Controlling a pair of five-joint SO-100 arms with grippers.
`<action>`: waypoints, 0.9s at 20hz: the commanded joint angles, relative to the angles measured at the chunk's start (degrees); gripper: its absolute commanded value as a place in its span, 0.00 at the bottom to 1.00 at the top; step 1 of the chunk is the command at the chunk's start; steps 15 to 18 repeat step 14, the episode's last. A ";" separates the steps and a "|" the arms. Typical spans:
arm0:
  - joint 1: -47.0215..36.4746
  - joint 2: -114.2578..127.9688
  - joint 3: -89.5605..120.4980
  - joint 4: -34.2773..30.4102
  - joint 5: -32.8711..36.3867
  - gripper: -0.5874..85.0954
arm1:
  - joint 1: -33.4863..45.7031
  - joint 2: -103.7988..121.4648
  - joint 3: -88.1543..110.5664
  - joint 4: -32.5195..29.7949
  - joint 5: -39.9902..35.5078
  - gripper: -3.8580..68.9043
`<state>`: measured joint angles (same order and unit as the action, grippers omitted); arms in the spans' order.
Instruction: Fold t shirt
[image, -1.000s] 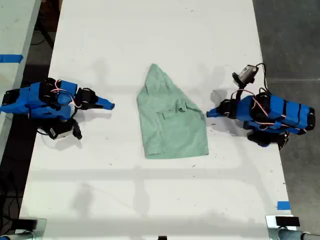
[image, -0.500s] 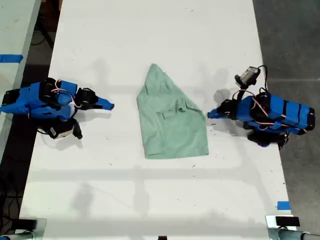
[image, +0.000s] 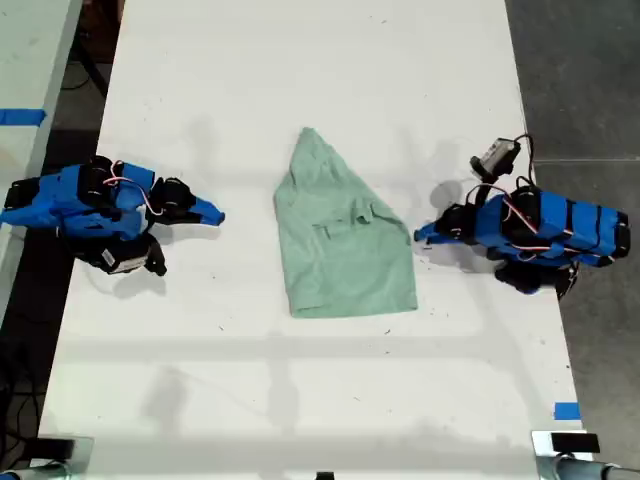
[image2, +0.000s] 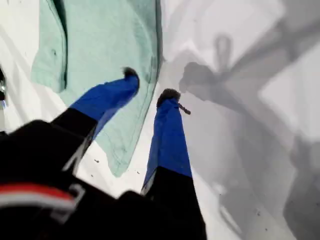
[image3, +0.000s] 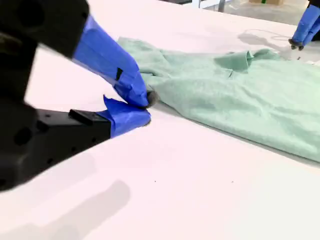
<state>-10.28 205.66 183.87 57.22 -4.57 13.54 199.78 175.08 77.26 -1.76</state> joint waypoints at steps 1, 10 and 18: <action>2.64 0.44 0.79 0.18 -1.41 0.02 | -2.81 1.05 1.41 1.49 7.38 0.33; 1.76 0.79 -0.26 3.87 0.97 0.16 | -4.57 1.05 2.90 -0.88 -6.86 0.32; 2.02 0.79 0.00 4.04 -0.35 0.16 | -4.57 1.05 2.90 -0.79 -6.94 0.32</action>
